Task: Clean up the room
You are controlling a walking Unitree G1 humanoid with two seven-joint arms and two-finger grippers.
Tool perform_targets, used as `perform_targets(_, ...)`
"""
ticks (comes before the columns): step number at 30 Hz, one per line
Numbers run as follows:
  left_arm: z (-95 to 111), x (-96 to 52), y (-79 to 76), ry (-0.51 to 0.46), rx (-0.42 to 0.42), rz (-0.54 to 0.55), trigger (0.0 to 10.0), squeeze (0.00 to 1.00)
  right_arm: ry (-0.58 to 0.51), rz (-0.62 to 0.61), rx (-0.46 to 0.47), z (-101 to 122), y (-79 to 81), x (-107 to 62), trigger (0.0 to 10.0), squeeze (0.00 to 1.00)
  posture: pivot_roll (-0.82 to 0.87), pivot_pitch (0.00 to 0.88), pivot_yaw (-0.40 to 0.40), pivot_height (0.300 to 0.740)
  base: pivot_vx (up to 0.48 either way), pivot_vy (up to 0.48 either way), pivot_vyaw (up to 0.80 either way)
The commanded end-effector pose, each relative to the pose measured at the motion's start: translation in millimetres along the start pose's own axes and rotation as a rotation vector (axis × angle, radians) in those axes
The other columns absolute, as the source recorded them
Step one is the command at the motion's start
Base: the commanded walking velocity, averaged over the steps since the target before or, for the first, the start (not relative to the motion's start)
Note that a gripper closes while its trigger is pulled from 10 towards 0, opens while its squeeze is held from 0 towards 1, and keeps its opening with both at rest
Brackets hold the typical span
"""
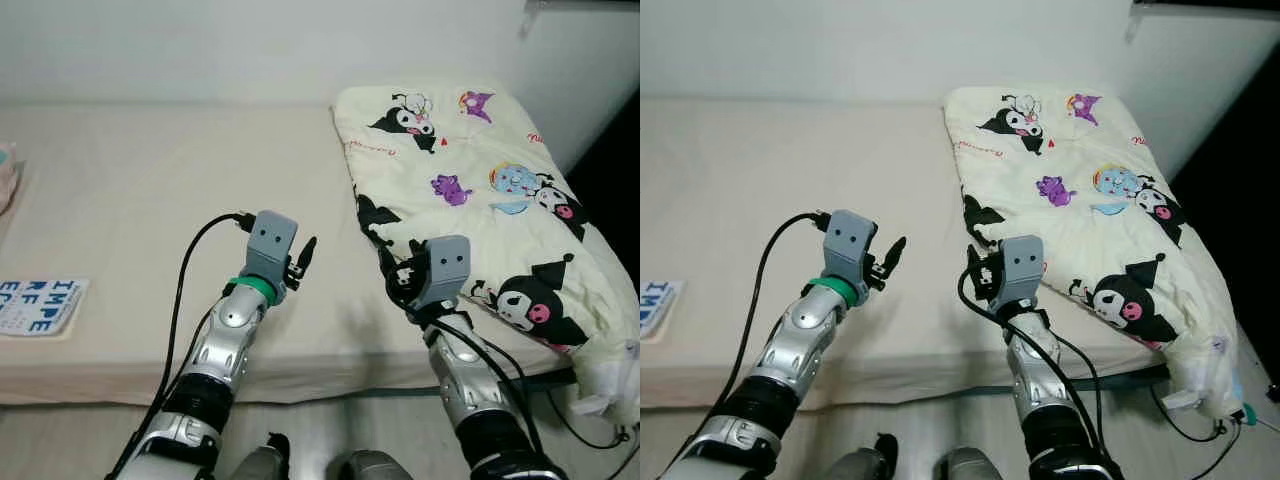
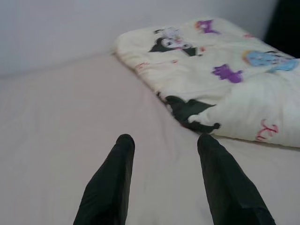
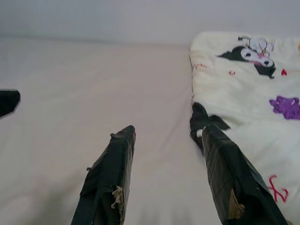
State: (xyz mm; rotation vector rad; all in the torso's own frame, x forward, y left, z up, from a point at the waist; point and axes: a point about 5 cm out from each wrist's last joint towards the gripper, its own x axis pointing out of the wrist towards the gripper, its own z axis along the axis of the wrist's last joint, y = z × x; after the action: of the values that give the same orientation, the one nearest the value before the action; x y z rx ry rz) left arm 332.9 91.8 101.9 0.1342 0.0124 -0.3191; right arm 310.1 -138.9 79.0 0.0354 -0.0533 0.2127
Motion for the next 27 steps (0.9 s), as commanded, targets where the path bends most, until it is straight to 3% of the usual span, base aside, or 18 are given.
perform_targets(1,-0.8,-1.3,-3.4,0.0,-0.008,-0.006,10.0,0.0,0.024,-0.017,0.008,-5.0,-4.2,-4.6,10.0,0.0,-0.12,0.021,0.009,0.74,0.0,-0.352,0.0)
perform_targets(18,-3.0,-1.2,-1.1,0.02,-0.013,0.015,10.0,0.0,0.046,-0.016,0.008,-8.3,-4.4,-7.4,10.0,0.0,-0.13,0.032,0.007,0.74,0.0,-0.338,0.0)
perform_targets(27,-5.6,-0.7,0.7,0.048,-0.008,0.025,10.0,0.0,0.048,-0.013,0.01,-8.1,-3.4,-6.6,10.0,0.0,-0.12,0.03,0.01,0.74,0.0,0.0,0.0)
